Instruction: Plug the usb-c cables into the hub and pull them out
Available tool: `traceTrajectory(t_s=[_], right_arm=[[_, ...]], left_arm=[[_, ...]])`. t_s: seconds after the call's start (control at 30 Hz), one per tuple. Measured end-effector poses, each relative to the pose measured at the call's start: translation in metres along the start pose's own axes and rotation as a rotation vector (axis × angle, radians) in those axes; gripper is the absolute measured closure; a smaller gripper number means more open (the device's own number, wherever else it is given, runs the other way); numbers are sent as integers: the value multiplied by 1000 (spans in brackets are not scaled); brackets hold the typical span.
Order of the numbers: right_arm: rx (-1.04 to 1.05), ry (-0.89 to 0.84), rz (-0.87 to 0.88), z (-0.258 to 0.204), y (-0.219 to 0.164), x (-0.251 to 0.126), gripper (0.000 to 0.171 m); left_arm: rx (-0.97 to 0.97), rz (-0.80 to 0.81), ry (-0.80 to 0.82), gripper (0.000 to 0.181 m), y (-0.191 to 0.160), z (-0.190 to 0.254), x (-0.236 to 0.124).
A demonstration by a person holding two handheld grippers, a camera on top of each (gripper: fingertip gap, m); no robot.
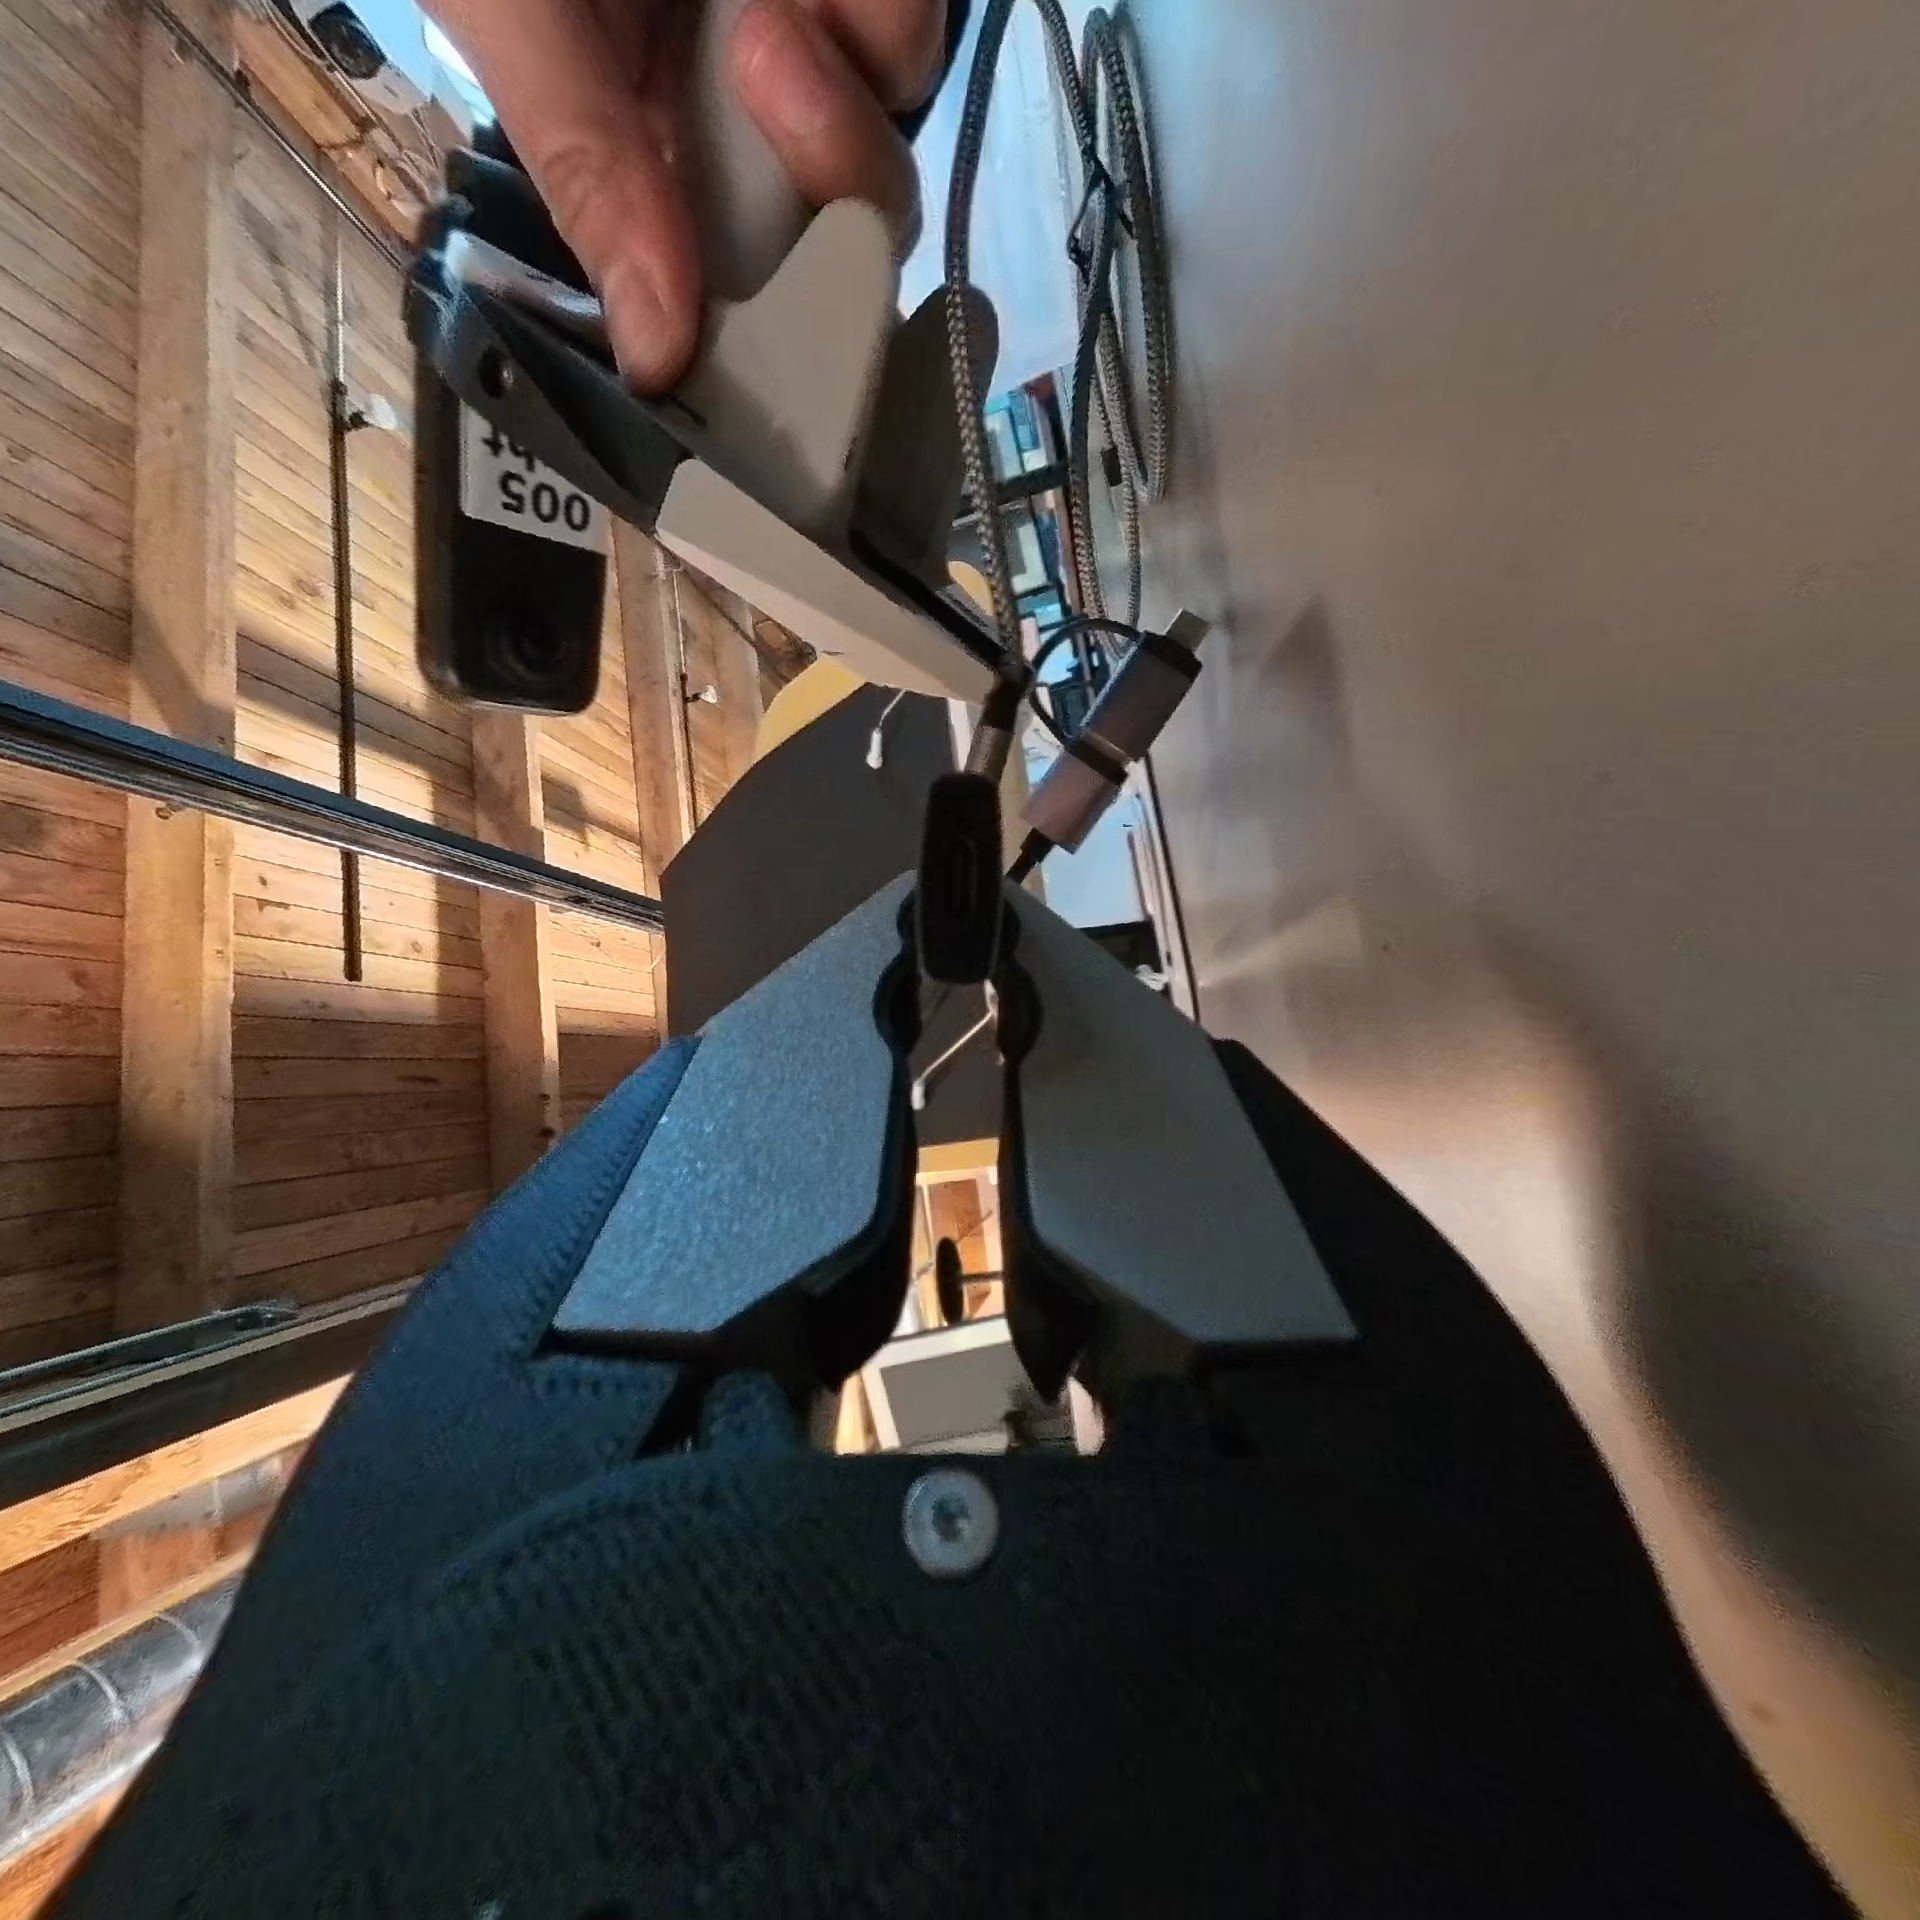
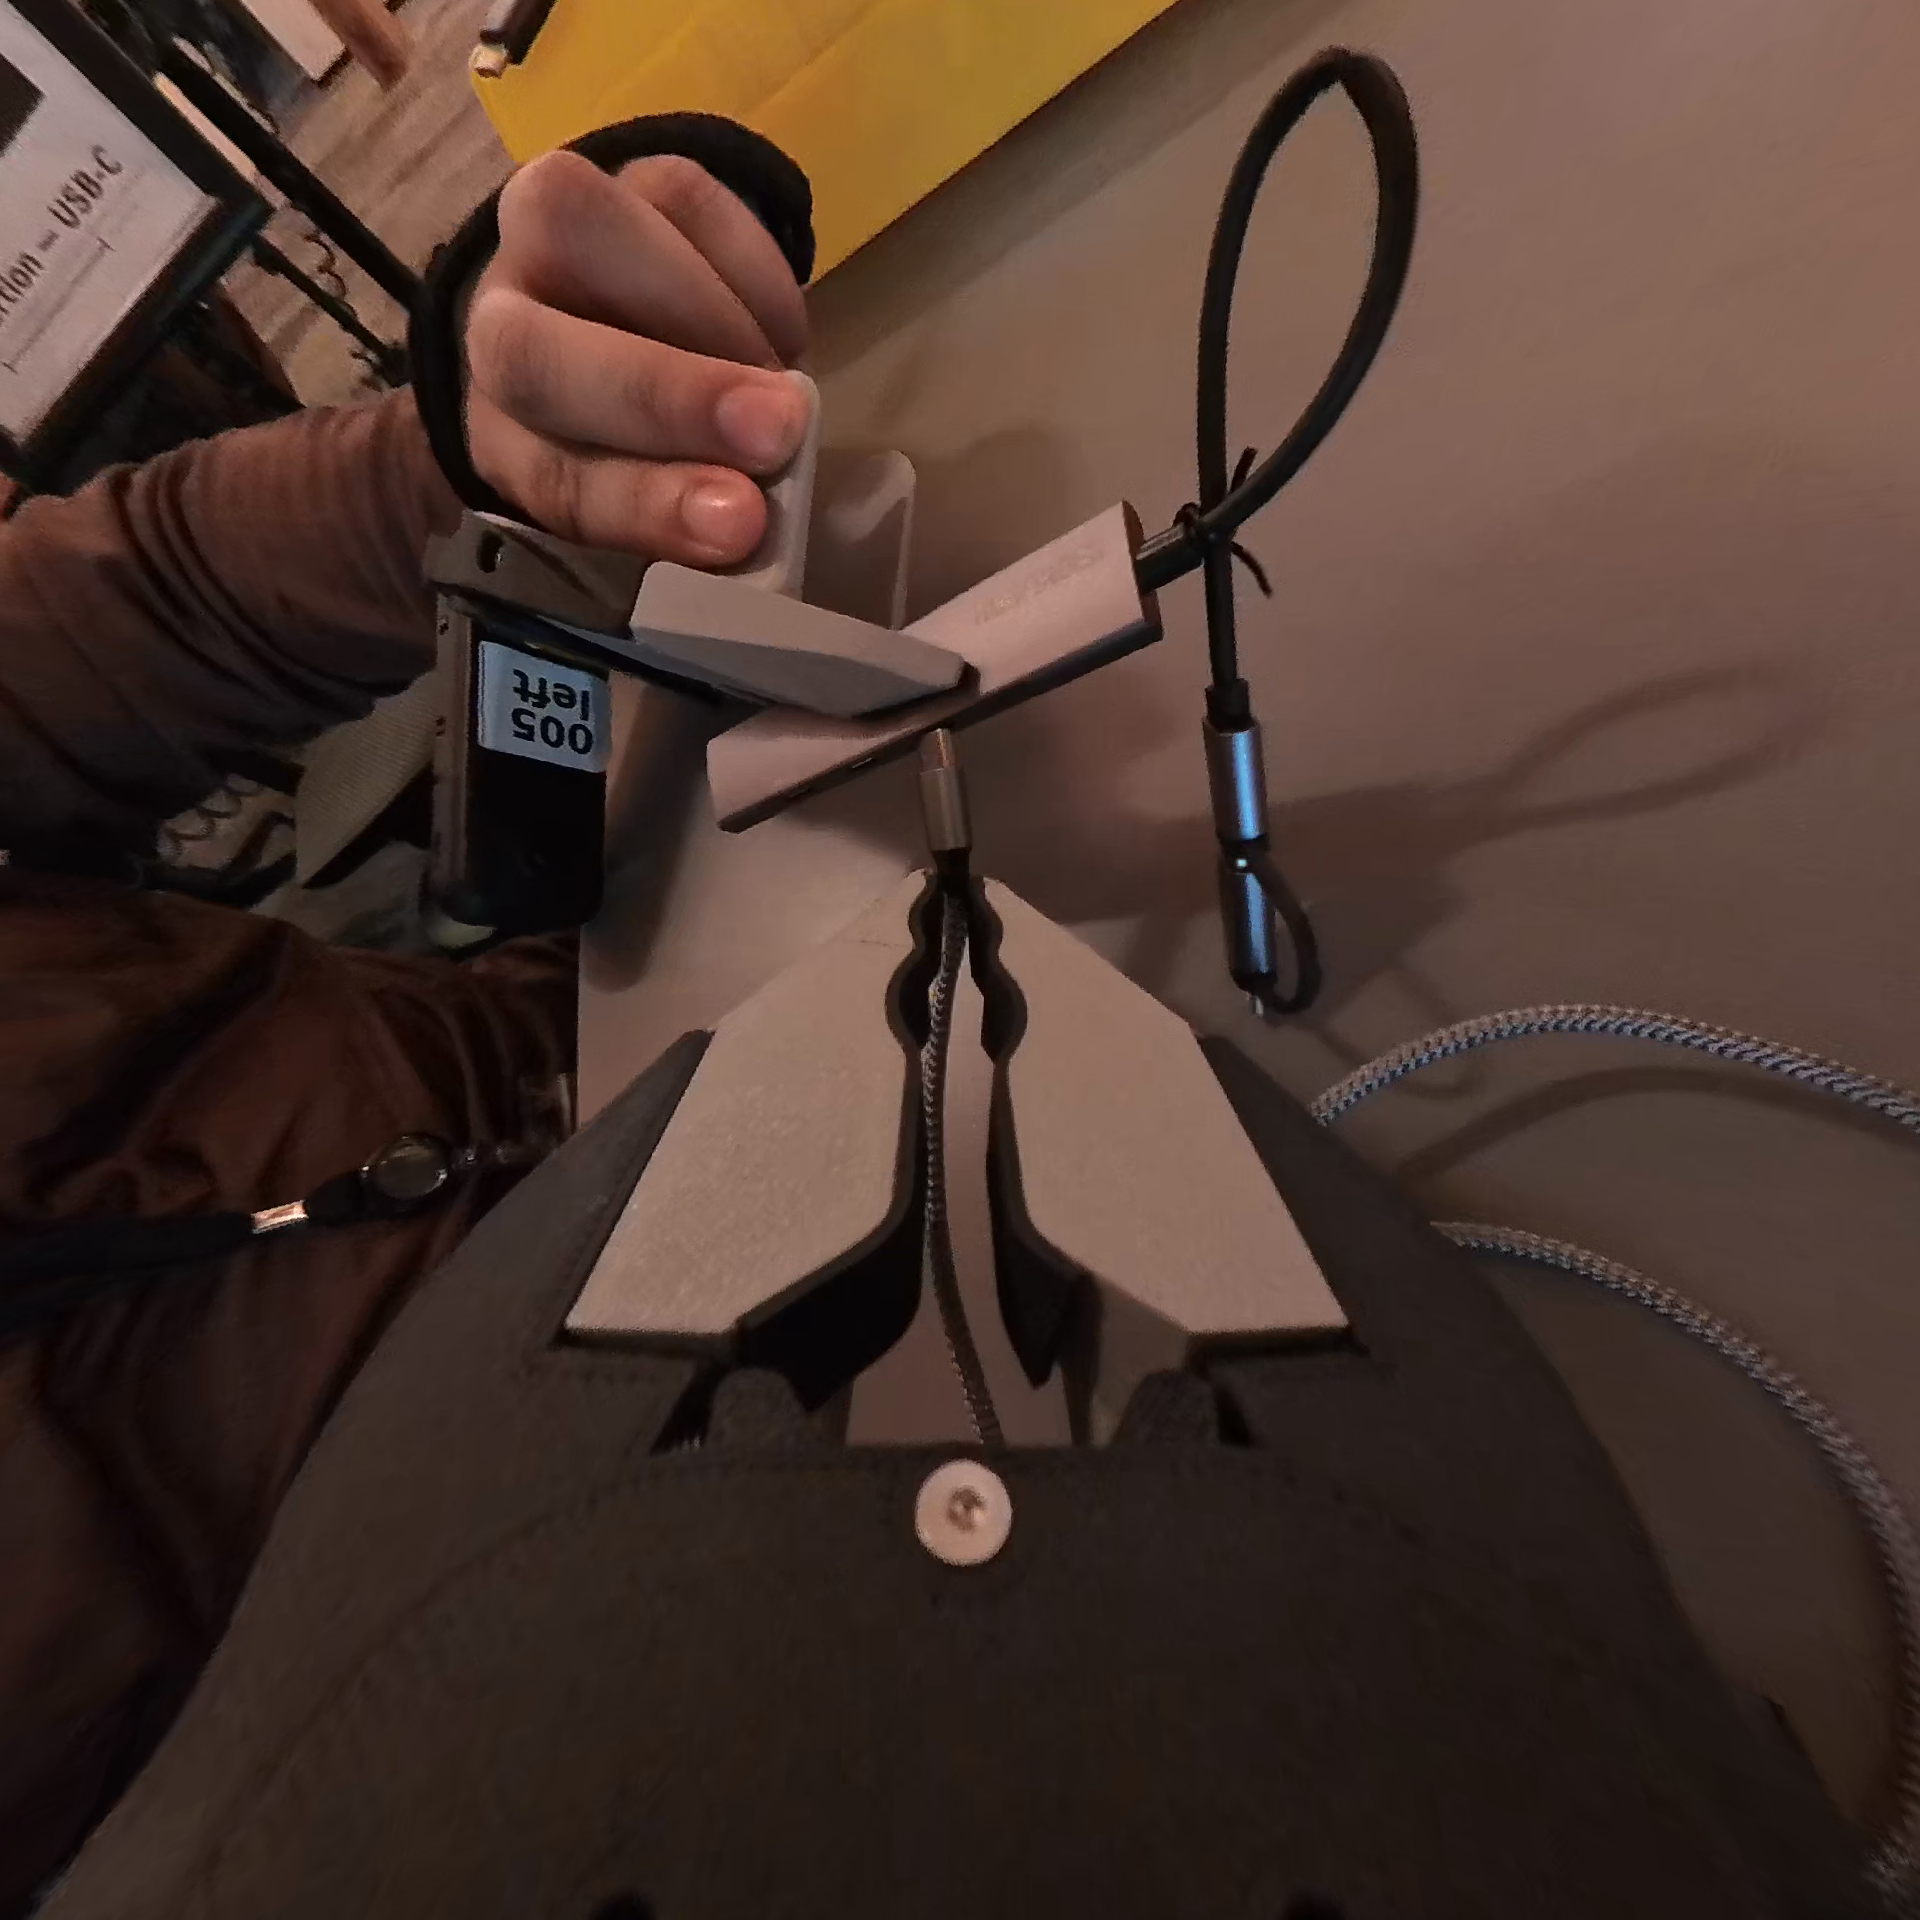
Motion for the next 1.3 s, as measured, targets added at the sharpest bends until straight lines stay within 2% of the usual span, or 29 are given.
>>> traceTrajectory(t_s=[0.23, 0.47, 0.73, 0.93, 1.3], right_arm=[[88, 109, -19, 4, -5, 0, 169], [88, 173, -58, 3, -2, -8, 169], [105, 187, -21, 4, 1, -11, 169], [115, 270, 27, 4, 1, -16, 170], [184, 278, 29, 8, -1, 0, 170]], left_arm=[[13, 29, 11, 174, 5, -1, -2], [13, 52, 38, 173, 10, -6, -4], [-25, 22, 40, 174, 10, -11, -5], [-34, 34, 76, 174, 9, -16, -8], [22, -31, 44, 175, 8, -9, -4]])
Point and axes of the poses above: each gripper's, where its closed fingertips meet, x out along the fingers, y out of its top, z = x × y across the jaws, the point moved 9 cm from there along -x, back along the fingers, and after that the axes turned 5 degrees about -z, right-handed, at the moved point
